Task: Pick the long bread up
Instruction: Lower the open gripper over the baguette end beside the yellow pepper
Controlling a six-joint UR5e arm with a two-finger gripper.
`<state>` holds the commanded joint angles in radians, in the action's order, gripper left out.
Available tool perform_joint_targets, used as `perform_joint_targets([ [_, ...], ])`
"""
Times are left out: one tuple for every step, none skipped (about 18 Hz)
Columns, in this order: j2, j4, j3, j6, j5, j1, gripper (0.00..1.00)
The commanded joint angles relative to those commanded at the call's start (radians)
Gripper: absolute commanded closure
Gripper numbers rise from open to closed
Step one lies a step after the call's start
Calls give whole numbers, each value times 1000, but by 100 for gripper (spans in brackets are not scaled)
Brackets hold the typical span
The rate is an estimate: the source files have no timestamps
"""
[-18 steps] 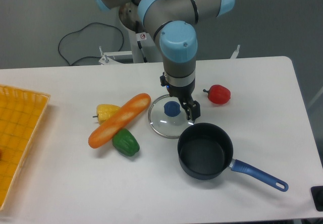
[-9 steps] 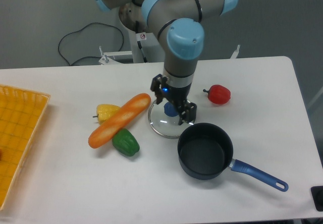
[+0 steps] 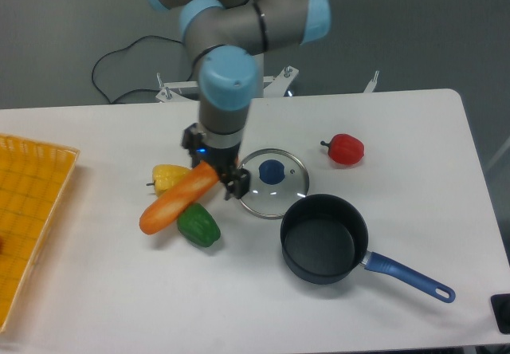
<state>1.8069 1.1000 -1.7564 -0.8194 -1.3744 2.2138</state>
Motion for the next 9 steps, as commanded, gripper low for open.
perform_joint_targets([
  [8, -5, 2, 19, 0, -20, 0],
  [23, -6, 6, 38, 0, -37, 0],
  [35, -6, 12, 57, -3, -58, 0],
  [51, -12, 20, 77, -9, -77, 0],
  [66, -20, 24, 91, -9, -94, 0],
  [72, -28, 25, 94, -14, -104, 0],
  [81, -37, 25, 95, -17, -112, 0],
  [89, -40, 26, 94, -17, -117, 0],
  [100, -42, 32, 94, -17, -118, 0],
])
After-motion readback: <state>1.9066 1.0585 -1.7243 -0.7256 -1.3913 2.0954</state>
